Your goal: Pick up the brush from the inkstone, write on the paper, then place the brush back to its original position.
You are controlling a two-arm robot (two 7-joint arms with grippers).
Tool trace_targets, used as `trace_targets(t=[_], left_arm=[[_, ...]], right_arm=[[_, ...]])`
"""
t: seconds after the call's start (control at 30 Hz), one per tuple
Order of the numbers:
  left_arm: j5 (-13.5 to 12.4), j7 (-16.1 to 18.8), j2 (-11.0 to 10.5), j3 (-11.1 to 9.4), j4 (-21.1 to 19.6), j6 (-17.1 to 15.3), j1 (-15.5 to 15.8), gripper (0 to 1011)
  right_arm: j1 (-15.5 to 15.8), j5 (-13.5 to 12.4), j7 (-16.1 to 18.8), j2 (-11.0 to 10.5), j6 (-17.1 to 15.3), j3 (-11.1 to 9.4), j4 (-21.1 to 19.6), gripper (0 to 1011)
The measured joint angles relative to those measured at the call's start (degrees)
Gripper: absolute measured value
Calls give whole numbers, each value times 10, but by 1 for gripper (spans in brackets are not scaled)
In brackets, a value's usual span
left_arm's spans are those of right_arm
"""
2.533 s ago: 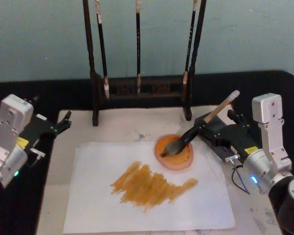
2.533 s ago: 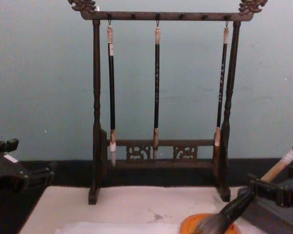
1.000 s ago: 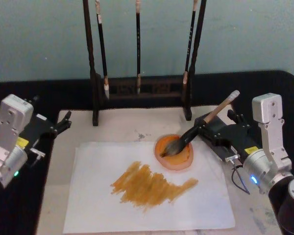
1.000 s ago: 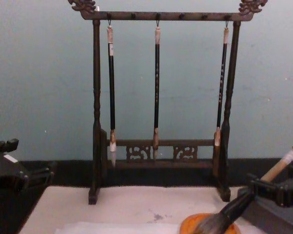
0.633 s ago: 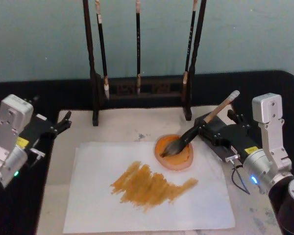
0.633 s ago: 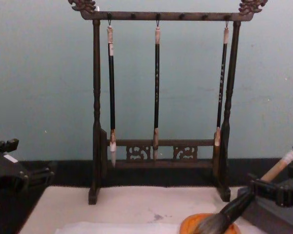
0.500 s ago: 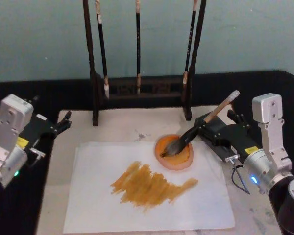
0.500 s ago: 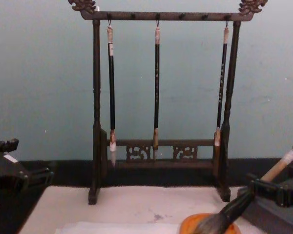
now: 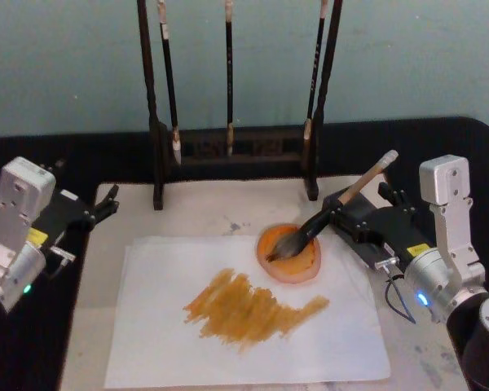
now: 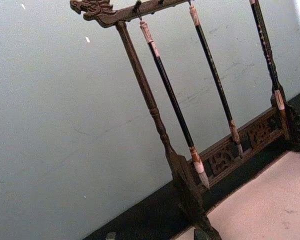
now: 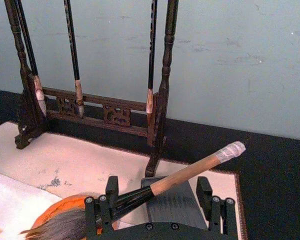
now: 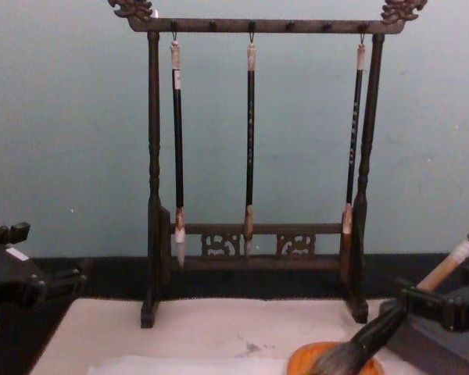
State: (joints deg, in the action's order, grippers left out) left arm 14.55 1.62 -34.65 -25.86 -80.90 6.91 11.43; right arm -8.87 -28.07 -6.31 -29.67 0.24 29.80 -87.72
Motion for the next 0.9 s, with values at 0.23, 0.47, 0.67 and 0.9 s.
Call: trace_targets(t=[0.23,0.47,0.67,0.9], left_arm=[[0,0,0,0,0,0,0,1010],[0,0,0,0,0,0,0,1010],[0,0,0,0,0,0,0,1010],[0,0,0,0,0,0,0,1010]], right_arm=[[0,0,0,0,0,0,0,1000],[0,0,0,0,0,0,0,1000],[0,0,0,0,0,0,0,1000],[0,0,0,0,0,0,0,1000]])
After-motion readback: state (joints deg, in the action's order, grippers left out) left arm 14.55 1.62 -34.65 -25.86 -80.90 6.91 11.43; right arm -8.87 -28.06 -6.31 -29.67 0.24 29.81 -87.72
